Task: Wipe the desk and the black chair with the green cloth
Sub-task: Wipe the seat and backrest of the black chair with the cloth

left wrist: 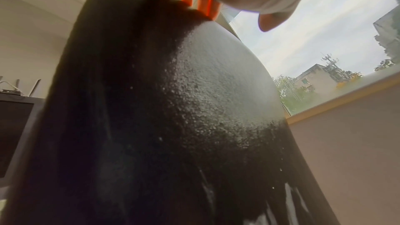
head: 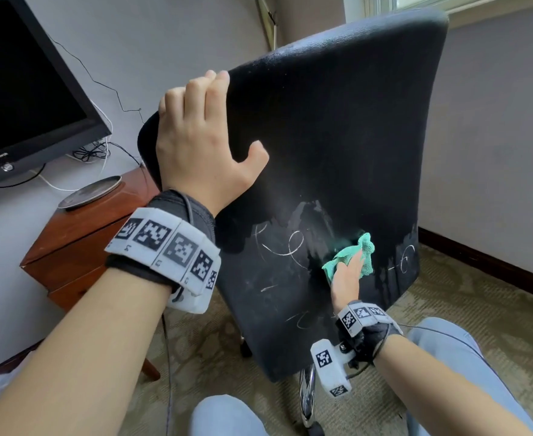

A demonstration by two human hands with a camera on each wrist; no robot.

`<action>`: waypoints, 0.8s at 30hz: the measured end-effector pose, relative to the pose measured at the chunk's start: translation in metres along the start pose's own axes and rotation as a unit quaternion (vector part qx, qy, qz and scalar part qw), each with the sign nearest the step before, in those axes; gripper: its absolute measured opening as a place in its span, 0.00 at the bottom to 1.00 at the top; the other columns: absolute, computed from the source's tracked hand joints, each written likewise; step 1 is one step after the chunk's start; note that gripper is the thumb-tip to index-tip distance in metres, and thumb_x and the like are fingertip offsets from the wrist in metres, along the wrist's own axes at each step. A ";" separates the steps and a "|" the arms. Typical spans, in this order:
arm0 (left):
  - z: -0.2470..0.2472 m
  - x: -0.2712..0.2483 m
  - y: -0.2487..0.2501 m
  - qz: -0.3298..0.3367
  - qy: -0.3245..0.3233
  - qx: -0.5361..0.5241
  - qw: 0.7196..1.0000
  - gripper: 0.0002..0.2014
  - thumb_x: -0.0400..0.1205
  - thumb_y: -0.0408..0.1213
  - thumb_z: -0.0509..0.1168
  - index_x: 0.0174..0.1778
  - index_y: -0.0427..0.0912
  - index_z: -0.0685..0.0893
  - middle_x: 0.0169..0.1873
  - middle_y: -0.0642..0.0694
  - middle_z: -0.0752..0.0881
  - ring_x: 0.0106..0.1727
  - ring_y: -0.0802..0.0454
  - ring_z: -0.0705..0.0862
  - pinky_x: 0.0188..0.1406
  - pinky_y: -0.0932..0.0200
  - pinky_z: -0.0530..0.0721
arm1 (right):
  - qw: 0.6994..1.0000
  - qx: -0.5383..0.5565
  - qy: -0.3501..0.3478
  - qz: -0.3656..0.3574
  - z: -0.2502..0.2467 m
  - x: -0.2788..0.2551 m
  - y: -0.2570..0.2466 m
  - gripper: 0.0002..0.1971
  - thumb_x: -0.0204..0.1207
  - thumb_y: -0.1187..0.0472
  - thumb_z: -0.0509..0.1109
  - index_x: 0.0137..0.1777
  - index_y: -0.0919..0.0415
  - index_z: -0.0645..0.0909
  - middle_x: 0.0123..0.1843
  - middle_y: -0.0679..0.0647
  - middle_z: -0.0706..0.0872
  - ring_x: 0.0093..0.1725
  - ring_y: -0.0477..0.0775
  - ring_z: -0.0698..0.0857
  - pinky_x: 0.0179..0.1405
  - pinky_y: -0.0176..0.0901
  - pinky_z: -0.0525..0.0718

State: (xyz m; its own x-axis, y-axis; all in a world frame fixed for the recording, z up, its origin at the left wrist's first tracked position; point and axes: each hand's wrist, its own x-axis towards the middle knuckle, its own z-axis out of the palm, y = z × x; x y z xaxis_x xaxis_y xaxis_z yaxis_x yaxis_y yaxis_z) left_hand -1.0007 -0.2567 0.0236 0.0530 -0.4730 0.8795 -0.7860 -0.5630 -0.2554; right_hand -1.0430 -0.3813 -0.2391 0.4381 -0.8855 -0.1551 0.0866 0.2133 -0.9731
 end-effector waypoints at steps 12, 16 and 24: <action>0.004 -0.001 0.003 -0.011 0.036 -0.012 0.999 0.32 0.72 0.51 0.61 0.67 0.33 0.78 0.60 0.35 0.81 0.57 0.31 0.78 0.61 0.43 0.74 | 0.964 -0.018 -0.094 -0.249 0.027 -0.034 -0.064 0.30 0.84 0.68 0.51 0.83 0.46 0.48 0.84 0.41 0.39 0.79 0.36 0.35 0.74 0.29 0.36; 0.008 0.002 0.003 -0.019 0.048 -0.025 0.998 0.30 0.72 0.51 0.61 0.65 0.34 0.79 0.59 0.36 0.82 0.57 0.32 0.78 0.60 0.44 0.75 | 0.963 -0.018 -0.069 -0.260 0.028 -0.021 -0.080 0.28 0.86 0.64 0.48 0.83 0.47 0.47 0.85 0.43 0.39 0.82 0.40 0.36 0.74 0.30 0.37; 0.010 0.003 0.012 -0.019 0.059 -0.023 0.998 0.31 0.71 0.52 0.61 0.65 0.35 0.80 0.58 0.37 0.83 0.57 0.39 0.76 0.60 0.45 0.75 | 0.995 -0.030 0.062 -0.070 -0.009 0.043 -0.038 0.29 0.82 0.59 0.48 0.83 0.64 0.51 0.82 0.66 0.59 0.79 0.66 0.62 0.77 0.55 0.61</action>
State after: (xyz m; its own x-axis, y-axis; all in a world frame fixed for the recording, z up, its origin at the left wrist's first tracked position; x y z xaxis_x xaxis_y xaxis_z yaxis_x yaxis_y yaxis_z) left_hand -1.0039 -0.2714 0.0188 0.0128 -0.3678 0.9298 -0.8119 -0.5466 -0.2050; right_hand -1.0357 -0.4308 -0.2107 0.3116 -0.9496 -0.0343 0.0827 0.0631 -0.9946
